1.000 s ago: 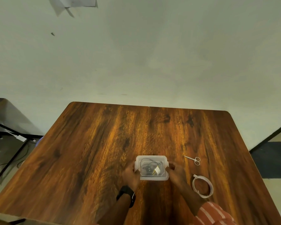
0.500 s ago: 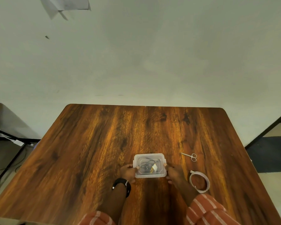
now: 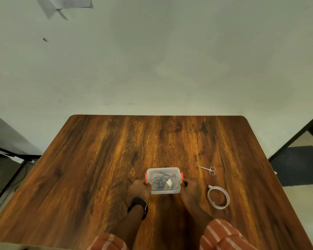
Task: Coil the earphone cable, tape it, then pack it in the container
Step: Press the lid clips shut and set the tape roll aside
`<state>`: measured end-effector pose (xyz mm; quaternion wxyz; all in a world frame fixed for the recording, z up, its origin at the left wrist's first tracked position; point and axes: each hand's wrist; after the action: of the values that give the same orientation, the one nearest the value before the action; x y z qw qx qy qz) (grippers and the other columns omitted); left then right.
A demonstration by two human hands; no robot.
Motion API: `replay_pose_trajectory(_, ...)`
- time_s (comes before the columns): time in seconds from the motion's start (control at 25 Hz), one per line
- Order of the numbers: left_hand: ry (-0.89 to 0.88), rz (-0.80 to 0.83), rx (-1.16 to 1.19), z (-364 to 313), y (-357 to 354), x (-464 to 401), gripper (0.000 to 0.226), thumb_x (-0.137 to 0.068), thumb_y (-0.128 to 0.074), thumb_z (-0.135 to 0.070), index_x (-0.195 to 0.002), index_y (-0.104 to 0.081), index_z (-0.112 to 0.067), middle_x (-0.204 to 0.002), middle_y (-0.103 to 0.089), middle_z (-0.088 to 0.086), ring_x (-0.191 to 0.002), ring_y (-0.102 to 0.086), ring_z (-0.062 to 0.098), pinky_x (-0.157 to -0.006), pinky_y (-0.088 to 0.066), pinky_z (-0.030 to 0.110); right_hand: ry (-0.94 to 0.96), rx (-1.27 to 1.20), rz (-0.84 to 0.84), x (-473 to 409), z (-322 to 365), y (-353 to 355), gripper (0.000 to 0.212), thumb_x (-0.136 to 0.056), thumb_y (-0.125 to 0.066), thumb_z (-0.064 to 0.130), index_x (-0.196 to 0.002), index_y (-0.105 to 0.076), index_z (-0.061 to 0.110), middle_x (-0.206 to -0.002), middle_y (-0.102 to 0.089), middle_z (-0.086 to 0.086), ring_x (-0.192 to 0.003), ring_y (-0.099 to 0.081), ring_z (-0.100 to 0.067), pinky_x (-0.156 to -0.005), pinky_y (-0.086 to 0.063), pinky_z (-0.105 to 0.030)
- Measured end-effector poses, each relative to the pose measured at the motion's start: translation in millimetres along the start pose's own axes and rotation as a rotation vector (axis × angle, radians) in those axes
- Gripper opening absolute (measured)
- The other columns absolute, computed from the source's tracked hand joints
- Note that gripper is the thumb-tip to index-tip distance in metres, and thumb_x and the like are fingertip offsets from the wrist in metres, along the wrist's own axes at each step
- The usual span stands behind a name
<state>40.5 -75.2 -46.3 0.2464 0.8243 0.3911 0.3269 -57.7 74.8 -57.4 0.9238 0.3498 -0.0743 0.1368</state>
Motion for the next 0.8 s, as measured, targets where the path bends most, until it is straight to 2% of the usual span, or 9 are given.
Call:
replay_pose_trajectory(0.08, -0.017, -0.05, -0.111, -5.5, -1.4, 0.6, 0.017, -0.094, -0.059, -0.025, -0.089, -0.071, -0.013, -0.083, -0.072, 0.003, -0.071, -0.065, 0.011, -0.061, -0.055, 0.025, 0.11, 0.183, 0.013, 0.6, -0.2, -0.2, 0.025, -0.094, -0.057, 0.024, -0.114, -0.071, 0.017, -0.12, -0.066, -0.002, -0.108, -0.062, -0.021, -0.096, -0.05, -0.035)
replay_pose_trajectory(0.12, -0.019, -0.061, -0.133, -7.0, 0.0, 0.5, 0.019, -0.094, -0.058, -0.025, -0.089, -0.07, -0.012, -0.083, -0.071, 0.003, -0.07, -0.064, 0.011, -0.058, -0.052, 0.022, 0.146, 0.199, 0.033, -0.5, -1.8, 1.5, 0.027, -0.095, -0.055, 0.027, -0.115, -0.07, 0.017, -0.12, -0.065, -0.002, -0.109, -0.061, -0.021, -0.097, -0.048, -0.035)
replay_pose_trajectory(0.2, -0.048, -0.047, -0.142, -7.8, 0.1, -0.4, 0.019, -0.095, -0.057, -0.027, -0.088, -0.069, -0.013, -0.082, -0.07, 0.002, -0.068, -0.063, 0.01, -0.055, -0.048, 0.02, 0.231, 0.25, 0.072, -10.1, -10.5, 17.8, 0.028, -0.096, -0.052, 0.032, -0.106, -0.073, 0.017, -0.11, -0.068, -0.002, -0.097, -0.063, -0.018, -0.088, -0.051, -0.033)
replay_pose_trajectory(0.32, -0.057, -0.034, -0.062, -2.4, 0.0, -2.3, 0.02, -0.096, -0.054, -0.023, -0.081, -0.065, -0.016, -0.077, -0.066, 0.002, -0.065, -0.06, 0.01, -0.057, -0.052, 0.026, 0.389, 0.351, -0.104, -56.1, -41.6, 53.6, 0.033, -0.096, -0.048, 0.032, -0.092, -0.074, 0.012, -0.092, -0.069, -0.004, -0.08, -0.068, -0.024, -0.074, -0.056, -0.04)
replay_pose_trajectory(0.4, -0.065, -0.068, -0.122, 5.9, 3.8, 1.2, 0.02, -0.097, -0.051, -0.028, -0.092, -0.067, -0.017, -0.09, -0.065, 0.0, -0.08, -0.061, 0.014, -0.073, -0.056, 0.036, 0.347, 0.512, -0.055, -85.6, -49.1, 83.7, 0.021, -0.091, -0.059, 0.024, -0.102, -0.07, 0.01, -0.102, -0.067, -0.009, -0.091, -0.066, -0.03, -0.079, -0.054, -0.043)
replay_pose_trajectory(0.52, -0.308, -0.176, -0.364, 23.6, 5.9, 16.1, 0.027, -0.096, -0.044, -0.036, -0.112, -0.063, -0.024, -0.11, -0.06, -0.002, -0.095, -0.055, 0.013, -0.078, -0.051, 0.032, 0.286, 0.684, 0.126, -119.5, -61.2, 100.3, 0.039, -0.09, -0.06, 0.033, -0.128, -0.057, 0.026, -0.128, -0.052, -0.004, -0.114, -0.051, -0.025, -0.095, -0.047, -0.043)
replay_pose_trajectory(0.64, -0.64, -0.143, -0.365, 24.9, -3.2, 43.4, 0.036, -0.098, -0.035, -0.041, -0.113, -0.064, -0.024, -0.107, -0.062, -0.005, -0.093, -0.057, 0.009, -0.077, -0.053, 0.029, 0.269, 0.603, 0.119, -129.8, -79.7, 90.4, 0.025, -0.091, -0.058, 0.024, -0.116, -0.063, 0.025, -0.12, -0.056, -0.004, -0.103, -0.053, -0.02, -0.09, -0.048, -0.038)
replay_pose_trajectory(0.72, -0.727, -0.103, -0.352, 19.4, -14.1, 55.4, 0.031, -0.099, -0.036, -0.04, -0.11, -0.062, -0.026, -0.107, -0.062, -0.008, -0.095, -0.056, 0.006, -0.081, -0.052, 0.026, 0.218, 0.599, 0.125, -129.7, -78.3, 87.4, 0.019, -0.09, -0.058, 0.019, -0.108, -0.064, 0.021, -0.115, -0.058, -0.006, -0.096, -0.055, -0.019, -0.086, -0.05, -0.038)
replay_pose_trajectory(0.8, -0.751, -0.12, -0.347, 17.2, -24.6, 62.2, 0.026, -0.098, -0.041, -0.037, -0.109, -0.061, -0.027, -0.107, -0.064, -0.008, -0.096, -0.057, 0.008, -0.083, -0.052, 0.028, 0.193, 0.668, 0.178, -130.9, -71.7, 87.7, 0.028, -0.09, -0.059, 0.022, -0.118, -0.061, 0.018, -0.12, -0.06, -0.008, -0.103, -0.058, -0.022, -0.092, -0.049, -0.037)
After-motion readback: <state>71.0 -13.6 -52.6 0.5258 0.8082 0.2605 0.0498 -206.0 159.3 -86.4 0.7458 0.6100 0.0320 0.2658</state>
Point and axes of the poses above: each hand's wrist, its own x-axis away from the middle knuckle, its own y-axis out of the back of the hand, z = x × y
